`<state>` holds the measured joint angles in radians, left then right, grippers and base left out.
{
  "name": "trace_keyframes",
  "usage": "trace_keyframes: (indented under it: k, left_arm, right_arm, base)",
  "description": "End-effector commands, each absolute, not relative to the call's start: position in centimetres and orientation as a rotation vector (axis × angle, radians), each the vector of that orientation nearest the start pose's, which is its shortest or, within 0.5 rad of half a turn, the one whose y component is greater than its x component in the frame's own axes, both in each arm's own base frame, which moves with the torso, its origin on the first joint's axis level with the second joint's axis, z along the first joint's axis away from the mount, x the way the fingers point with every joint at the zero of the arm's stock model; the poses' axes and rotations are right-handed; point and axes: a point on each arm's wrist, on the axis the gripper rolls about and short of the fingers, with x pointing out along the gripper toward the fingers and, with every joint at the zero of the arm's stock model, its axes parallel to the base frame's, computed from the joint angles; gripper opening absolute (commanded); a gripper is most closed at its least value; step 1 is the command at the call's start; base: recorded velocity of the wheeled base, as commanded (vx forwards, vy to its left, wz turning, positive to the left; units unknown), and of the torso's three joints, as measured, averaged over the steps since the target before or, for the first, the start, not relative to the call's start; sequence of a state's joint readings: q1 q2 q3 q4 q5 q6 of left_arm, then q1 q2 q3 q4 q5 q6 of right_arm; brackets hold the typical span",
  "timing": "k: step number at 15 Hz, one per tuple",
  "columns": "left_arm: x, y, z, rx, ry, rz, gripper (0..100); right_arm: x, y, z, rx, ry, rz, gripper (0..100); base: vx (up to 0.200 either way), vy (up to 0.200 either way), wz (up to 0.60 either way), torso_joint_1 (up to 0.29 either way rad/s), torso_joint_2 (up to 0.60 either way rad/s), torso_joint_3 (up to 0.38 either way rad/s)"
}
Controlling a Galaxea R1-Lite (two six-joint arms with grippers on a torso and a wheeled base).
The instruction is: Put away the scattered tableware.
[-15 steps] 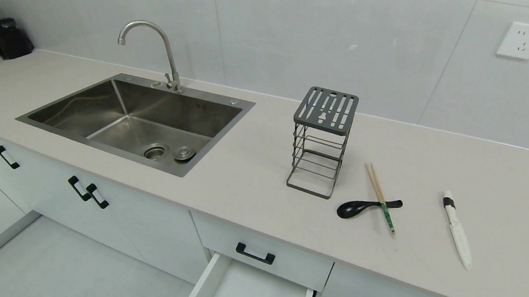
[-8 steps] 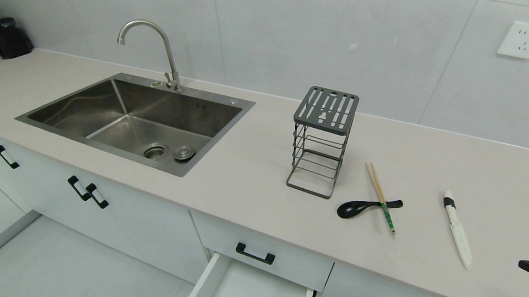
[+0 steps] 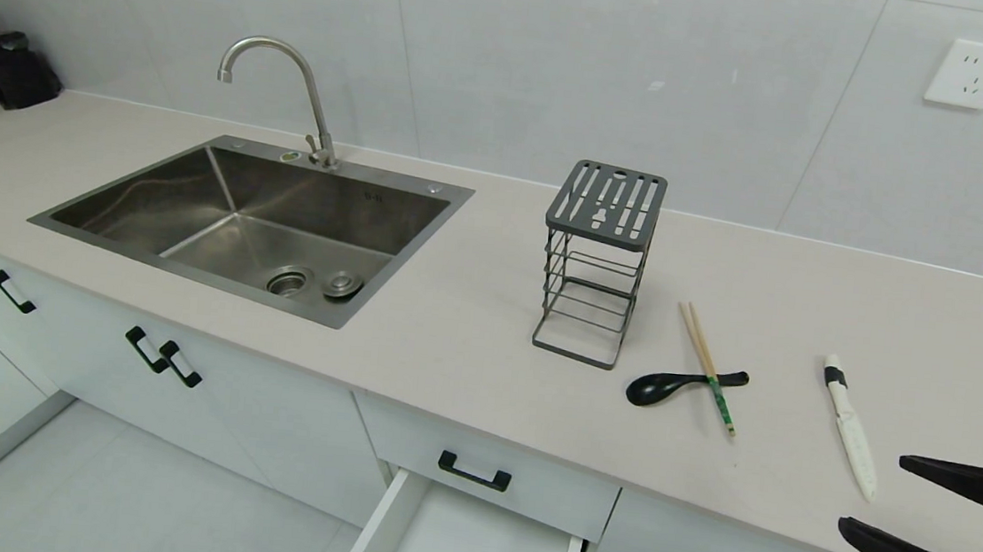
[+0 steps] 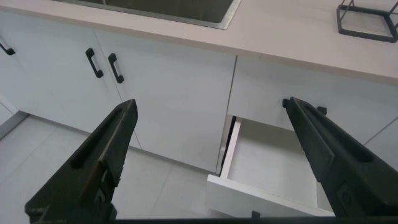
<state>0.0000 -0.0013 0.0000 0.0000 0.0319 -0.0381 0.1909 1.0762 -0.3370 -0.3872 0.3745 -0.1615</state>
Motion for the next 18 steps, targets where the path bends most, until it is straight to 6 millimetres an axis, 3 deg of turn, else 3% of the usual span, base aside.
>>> trace_keyframes:
  k: [1,8,15,18]
  left_arm:
    - [-2.3,0.1,7.5,-0.038,-0.001,0.032,100]
    - [-2.3,0.1,7.5,-0.038,-0.001,0.032,100]
    - [-2.3,0.1,7.5,-0.038,-0.001,0.032,100]
    - [-2.3,0.1,7.5,-0.038,-0.001,0.032,100]
  right_arm:
    - [15.2,3.8,15.6,-0.121,0.356,0.590,100]
    - [18.2,5.5,13.5,-0.233,0.433,0.631,100]
    - [23.8,7.7,13.1,-0.185,0.498,0.556,100]
    - [25.3,9.2,12.9,-0.147,0.519,0.506,100]
  base:
    - [0.000,0.000,0.00,0.000,0.00,0.000]
    - [0.000,0.000,0.00,0.000,0.00,0.000]
    - [0.000,0.000,0.00,0.000,0.00,0.000]
    - [0.000,0.000,0.00,0.000,0.00,0.000]
